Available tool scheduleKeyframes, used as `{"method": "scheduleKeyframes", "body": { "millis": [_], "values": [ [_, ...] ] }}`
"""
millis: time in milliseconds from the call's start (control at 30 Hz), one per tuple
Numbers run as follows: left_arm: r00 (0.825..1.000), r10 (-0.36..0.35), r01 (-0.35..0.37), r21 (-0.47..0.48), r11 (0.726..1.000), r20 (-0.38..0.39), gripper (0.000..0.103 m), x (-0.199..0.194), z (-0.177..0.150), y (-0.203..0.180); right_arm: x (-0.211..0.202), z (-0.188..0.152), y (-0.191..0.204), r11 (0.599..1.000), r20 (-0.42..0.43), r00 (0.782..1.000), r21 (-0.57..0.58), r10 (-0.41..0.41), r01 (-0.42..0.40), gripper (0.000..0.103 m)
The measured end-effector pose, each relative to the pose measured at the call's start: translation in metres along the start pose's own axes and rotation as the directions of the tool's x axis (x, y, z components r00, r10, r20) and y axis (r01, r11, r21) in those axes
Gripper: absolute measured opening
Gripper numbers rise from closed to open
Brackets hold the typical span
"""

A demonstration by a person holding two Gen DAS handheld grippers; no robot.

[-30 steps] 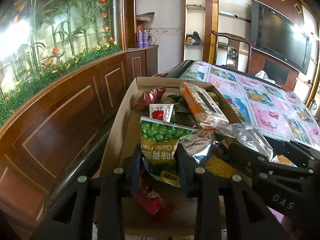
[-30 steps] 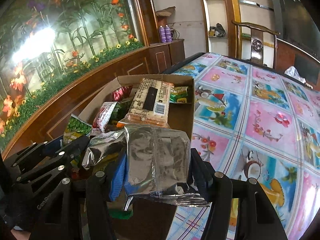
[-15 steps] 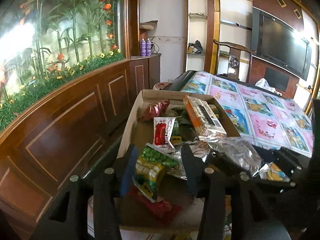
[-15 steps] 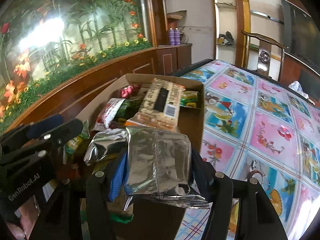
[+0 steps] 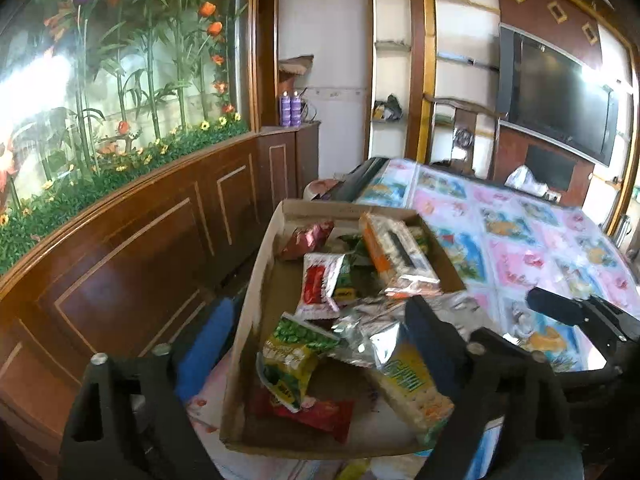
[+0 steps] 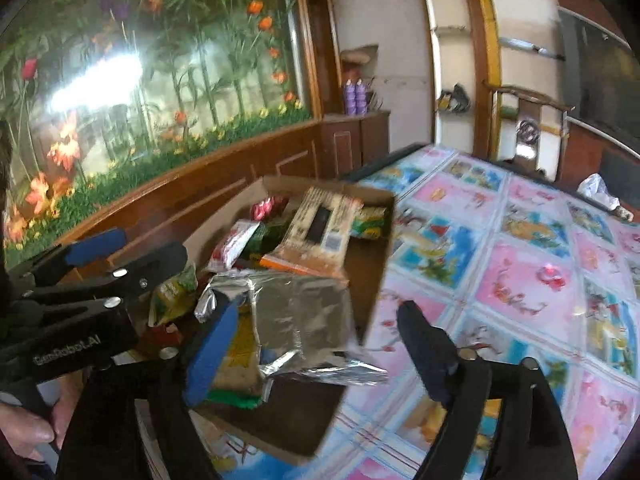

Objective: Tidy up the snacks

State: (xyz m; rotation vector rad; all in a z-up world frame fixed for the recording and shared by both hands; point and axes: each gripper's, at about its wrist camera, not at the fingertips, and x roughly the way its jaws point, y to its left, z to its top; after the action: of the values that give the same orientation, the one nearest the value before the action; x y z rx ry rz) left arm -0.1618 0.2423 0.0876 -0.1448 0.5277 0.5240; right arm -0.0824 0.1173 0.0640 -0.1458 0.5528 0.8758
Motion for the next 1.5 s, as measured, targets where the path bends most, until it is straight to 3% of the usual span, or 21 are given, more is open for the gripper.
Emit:
{"method": "scheduleKeyframes", "body": {
  "millis": [167, 300, 433, 633, 767, 1000, 1500],
  "values": [
    [0.998, 0.057, -0.058, 0.057, 0.997, 0.026, 0.103, -0.006, 0.001, -0.014, -0.031, -0.009, -0.022, 0.998, 0.063, 0.997, 0.05, -0.035, 0.032, 0.1],
    [0.991, 0.133, -0.134, 0.099, 0.986, 0.015, 0.103, -0.006, 0.001, -0.025, -0.045, -0.019, -0.037, 0.993, 0.051, 0.995, 0.086, -0.083, 0.078, 0.102],
    [0.988, 0.155, -0.156, 0.108, 0.982, 0.011, 0.103, -0.007, 0.002, -0.031, -0.059, -0.025, -0.046, 0.989, 0.07, 0.993, 0.117, -0.095, 0.087, 0.102],
    [0.984, 0.171, -0.177, 0.153, 0.972, 0.052, 0.103, -0.019, -0.001, -0.041, -0.065, -0.026, -0.041, 0.99, 0.09, 0.989, 0.079, -0.12, 0.113, 0.102],
    [0.973, 0.22, -0.229, 0.169, 0.959, 0.069, 0.103, -0.022, -0.003, -0.043, -0.064, -0.027, -0.035, 0.992, 0.091, 0.988, 0.047, -0.121, 0.117, 0.102],
    [0.959, 0.282, -0.284, 0.164, 0.945, 0.034, 0.103, -0.015, -0.005, -0.034, -0.065, -0.029, -0.031, 0.992, 0.1, 0.988, 0.025, -0.122, 0.12, 0.102],
    [0.956, 0.292, -0.293, 0.176, 0.94, 0.031, 0.103, -0.013, -0.008, -0.031, -0.064, -0.029, -0.026, 0.992, 0.103, 0.987, 0.003, -0.125, 0.125, 0.102]
  ]
}}
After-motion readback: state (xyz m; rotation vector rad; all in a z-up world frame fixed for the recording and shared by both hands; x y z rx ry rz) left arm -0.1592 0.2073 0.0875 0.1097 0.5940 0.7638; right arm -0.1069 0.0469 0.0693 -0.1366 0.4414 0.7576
